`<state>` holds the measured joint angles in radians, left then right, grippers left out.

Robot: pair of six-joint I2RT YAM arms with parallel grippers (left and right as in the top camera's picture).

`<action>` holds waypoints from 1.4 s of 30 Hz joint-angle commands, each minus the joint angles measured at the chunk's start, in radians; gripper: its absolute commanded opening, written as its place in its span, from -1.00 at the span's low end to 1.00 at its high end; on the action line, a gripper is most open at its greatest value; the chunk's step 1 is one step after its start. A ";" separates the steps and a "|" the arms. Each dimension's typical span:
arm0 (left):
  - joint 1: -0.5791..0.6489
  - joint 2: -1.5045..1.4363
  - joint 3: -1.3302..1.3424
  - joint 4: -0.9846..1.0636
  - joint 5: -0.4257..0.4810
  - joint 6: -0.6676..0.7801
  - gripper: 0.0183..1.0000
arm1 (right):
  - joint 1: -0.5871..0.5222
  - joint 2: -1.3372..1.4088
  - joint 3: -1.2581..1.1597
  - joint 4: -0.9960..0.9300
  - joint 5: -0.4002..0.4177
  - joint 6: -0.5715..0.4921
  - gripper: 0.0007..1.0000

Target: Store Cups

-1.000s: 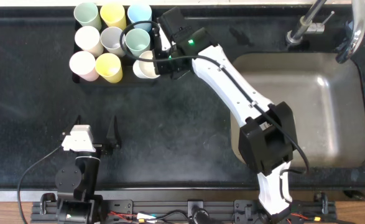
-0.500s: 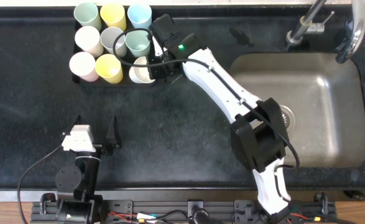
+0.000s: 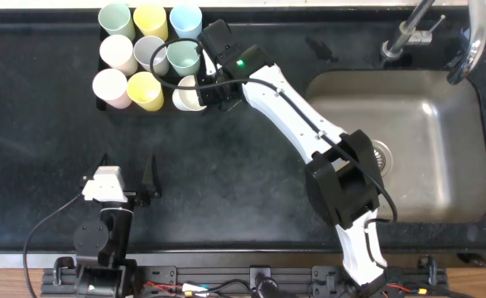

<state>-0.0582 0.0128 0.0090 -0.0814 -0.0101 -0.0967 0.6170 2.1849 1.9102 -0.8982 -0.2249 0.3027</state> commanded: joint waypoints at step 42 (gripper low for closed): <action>0.004 -0.011 -0.001 -0.003 0.017 0.018 1.00 | 0.011 0.023 -0.012 0.061 0.031 0.011 -0.43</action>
<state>-0.0582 0.0128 0.0090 -0.0814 -0.0101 -0.0967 0.6178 2.2024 1.9038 -0.8452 -0.1940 0.3149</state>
